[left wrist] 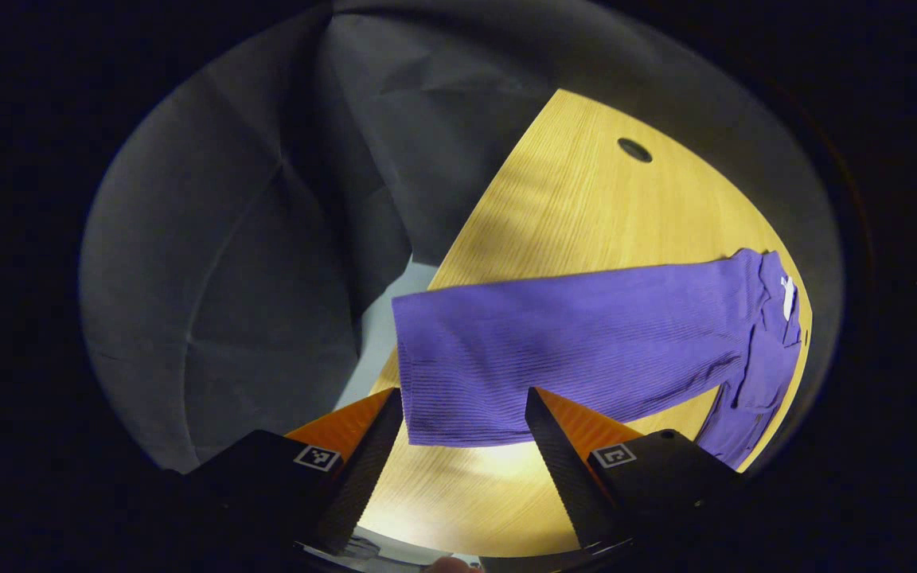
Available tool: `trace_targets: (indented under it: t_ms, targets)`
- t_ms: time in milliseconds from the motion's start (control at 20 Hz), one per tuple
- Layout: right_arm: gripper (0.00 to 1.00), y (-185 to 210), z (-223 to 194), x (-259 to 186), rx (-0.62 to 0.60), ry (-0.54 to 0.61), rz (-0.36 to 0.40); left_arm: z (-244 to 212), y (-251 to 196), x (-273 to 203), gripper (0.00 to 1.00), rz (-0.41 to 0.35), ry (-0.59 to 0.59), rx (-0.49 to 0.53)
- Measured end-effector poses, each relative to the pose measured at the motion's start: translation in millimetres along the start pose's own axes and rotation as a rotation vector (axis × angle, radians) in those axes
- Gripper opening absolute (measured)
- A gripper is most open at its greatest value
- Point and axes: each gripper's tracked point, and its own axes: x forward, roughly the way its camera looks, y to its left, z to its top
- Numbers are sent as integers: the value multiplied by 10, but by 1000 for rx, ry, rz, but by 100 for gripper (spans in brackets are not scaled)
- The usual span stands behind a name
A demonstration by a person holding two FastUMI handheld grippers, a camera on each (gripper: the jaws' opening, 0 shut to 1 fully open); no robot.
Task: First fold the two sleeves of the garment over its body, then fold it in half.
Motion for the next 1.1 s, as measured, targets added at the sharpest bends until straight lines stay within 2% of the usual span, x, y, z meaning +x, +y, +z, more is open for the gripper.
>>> trace_targets:
  t_ms: [150, 250, 550, 700, 750, 900, 1100]
  targets:
    - [96, 27, -38, -43, 0, 25, -14, -21, 147, 225, 99, 12, 28, 3]
    - [96, 56, -59, -88, 4, 39, -19, -37, 70, 232, 100, -16, 39, 3]
    - [96, 214, -121, -203, 44, 57, -32, 29, 69, 193, 88, -28, 68, 25]
    - [96, 234, -234, -275, 45, 83, -51, 81, 42, 235, 48, -44, 74, 24]
    - [96, 236, -260, -303, 44, 88, -58, 115, 1, 233, 43, -62, 65, 28]
    - [96, 196, -320, -343, 39, 101, -60, 112, -100, 150, 5, -81, 74, 17]
    - [96, 28, -294, -297, 38, 87, -46, 226, -282, -281, 3, -103, -20, 60]
